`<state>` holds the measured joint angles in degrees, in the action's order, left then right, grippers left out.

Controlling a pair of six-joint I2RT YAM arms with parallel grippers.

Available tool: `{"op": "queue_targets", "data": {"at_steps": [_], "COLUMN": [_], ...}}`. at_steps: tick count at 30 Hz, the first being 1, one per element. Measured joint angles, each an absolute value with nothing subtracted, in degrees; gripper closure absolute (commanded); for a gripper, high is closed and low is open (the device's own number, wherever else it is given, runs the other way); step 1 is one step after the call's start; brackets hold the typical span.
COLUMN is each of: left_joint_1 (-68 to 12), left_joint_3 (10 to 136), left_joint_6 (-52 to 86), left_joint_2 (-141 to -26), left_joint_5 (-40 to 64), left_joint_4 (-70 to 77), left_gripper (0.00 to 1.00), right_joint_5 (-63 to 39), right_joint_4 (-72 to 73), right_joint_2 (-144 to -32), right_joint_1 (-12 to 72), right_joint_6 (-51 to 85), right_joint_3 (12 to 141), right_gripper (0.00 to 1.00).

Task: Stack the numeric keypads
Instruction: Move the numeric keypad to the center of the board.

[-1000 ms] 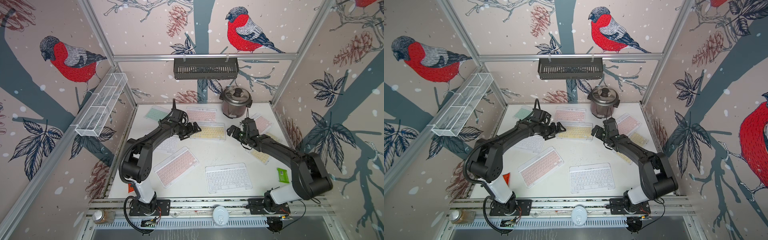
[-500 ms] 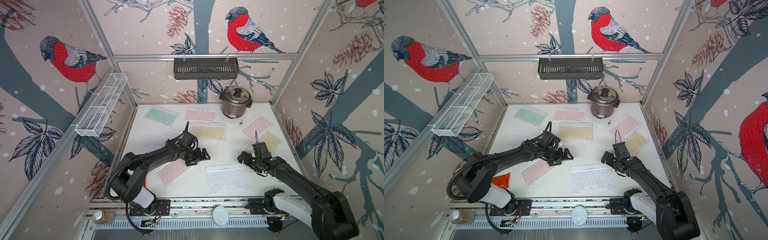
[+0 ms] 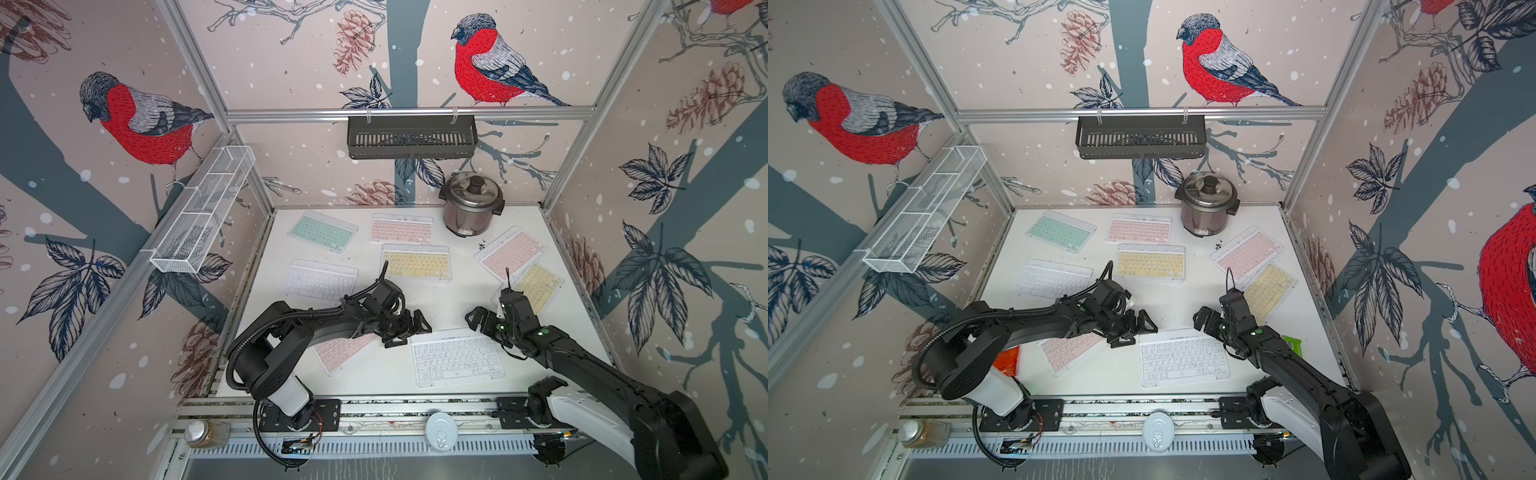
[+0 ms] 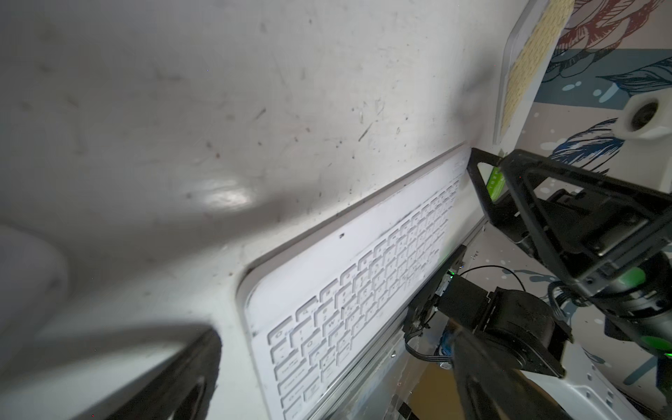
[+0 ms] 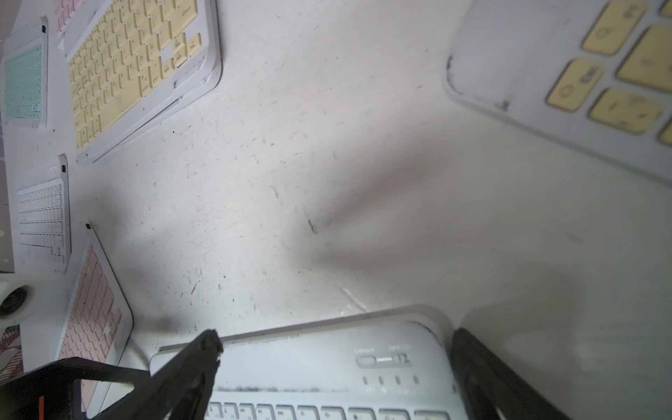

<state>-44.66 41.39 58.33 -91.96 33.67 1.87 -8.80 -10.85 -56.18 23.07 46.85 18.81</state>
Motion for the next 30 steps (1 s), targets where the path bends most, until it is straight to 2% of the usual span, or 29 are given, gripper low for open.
{"op": "queue_targets", "data": {"at_steps": [10, 16, 22, 25, 30], "left_joint_1": [-44.9, -43.3, -37.9, -34.8, -31.6], "left_joint_3": [45.5, 51.2, 56.0, 58.2, 61.9], "left_joint_6": [61.5, 60.8, 57.5, 55.5, 51.8], "left_joint_2": [-98.0, -101.1, -102.5, -102.6, -103.4], "left_joint_5": [36.0, 35.2, 31.5, 32.5, 32.9], "left_joint_4": [5.4, 2.8, -0.5, -1.3, -3.6], "left_gripper": [0.01, 0.01, 0.02, 0.02, 0.02], "right_joint_5": [-4.3, -2.2, -6.3, -10.8, -12.8], "right_joint_4": [-11.9, -13.3, -10.2, -6.2, -3.9], "right_joint_2": [-54.9, -58.4, -64.7, -67.3, -70.0], "right_joint_1": [23.0, 23.0, 23.0, 23.2, 22.2], "right_joint_6": [48.3, 49.3, 52.1, 54.2, 54.6], "right_joint_3": [18.8, 21.4, 24.8, 25.6, 28.6], "right_gripper": [0.0, 0.0, 0.0, 0.0, 0.0]}}
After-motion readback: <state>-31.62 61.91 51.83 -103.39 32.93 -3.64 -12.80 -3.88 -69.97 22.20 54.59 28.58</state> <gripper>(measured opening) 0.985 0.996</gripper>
